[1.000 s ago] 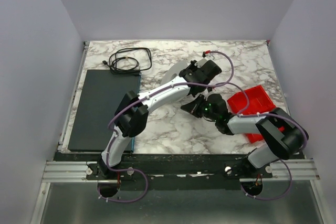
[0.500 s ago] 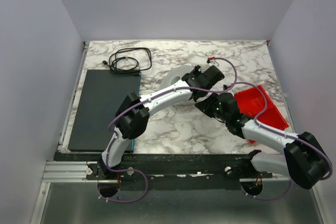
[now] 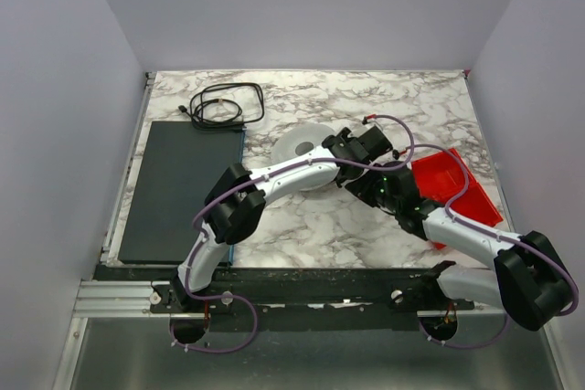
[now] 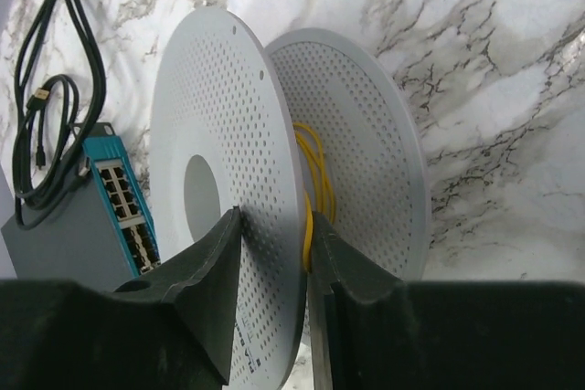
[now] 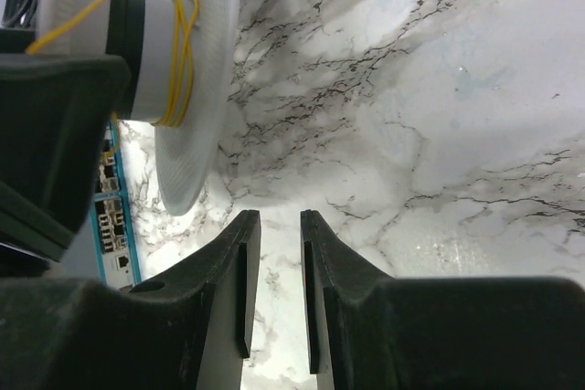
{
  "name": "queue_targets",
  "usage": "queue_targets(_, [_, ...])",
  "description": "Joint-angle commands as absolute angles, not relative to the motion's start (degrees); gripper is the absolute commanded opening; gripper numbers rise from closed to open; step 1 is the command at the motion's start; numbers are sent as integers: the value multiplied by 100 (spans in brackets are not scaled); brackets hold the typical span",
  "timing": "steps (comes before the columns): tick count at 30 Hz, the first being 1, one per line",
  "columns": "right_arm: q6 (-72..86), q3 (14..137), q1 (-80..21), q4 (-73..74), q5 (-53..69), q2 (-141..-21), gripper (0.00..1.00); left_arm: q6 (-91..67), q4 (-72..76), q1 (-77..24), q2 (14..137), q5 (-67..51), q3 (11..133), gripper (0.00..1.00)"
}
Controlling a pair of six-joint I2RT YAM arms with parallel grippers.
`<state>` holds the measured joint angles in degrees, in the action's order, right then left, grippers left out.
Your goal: Wrap the cables
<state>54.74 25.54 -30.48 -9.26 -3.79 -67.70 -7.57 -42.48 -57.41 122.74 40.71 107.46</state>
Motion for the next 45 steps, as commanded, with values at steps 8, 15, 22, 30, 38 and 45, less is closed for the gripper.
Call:
queue_targets(8, [5388,2426,-2972,-738,-598,-6680,31,-1755,-4855,-5687,12791,2448,10424,33])
queue_targets(15, [5286,2465,-2971,-670,-631,-6745,32,-1863,-4838,-5685,12856,2119,10385,35])
queue_targets(22, [5156,2549,-2957,-556,-668,-6838,33,-1920,-5032,-5686,13093,1972,10536,41])
queue_targets(30, [5024,2644,-2957,-523,-681,-6930,34,-1951,-5062,-5685,13052,2087,10511,55])
queue_targets(38, [4919,2750,-2953,-449,-716,-7010,34,-1907,-5179,-5687,13028,2246,10617,68])
queue_targets(45, [4831,2888,-2952,-275,-737,-6847,34,-1859,-5185,-5687,12756,2424,10623,79])
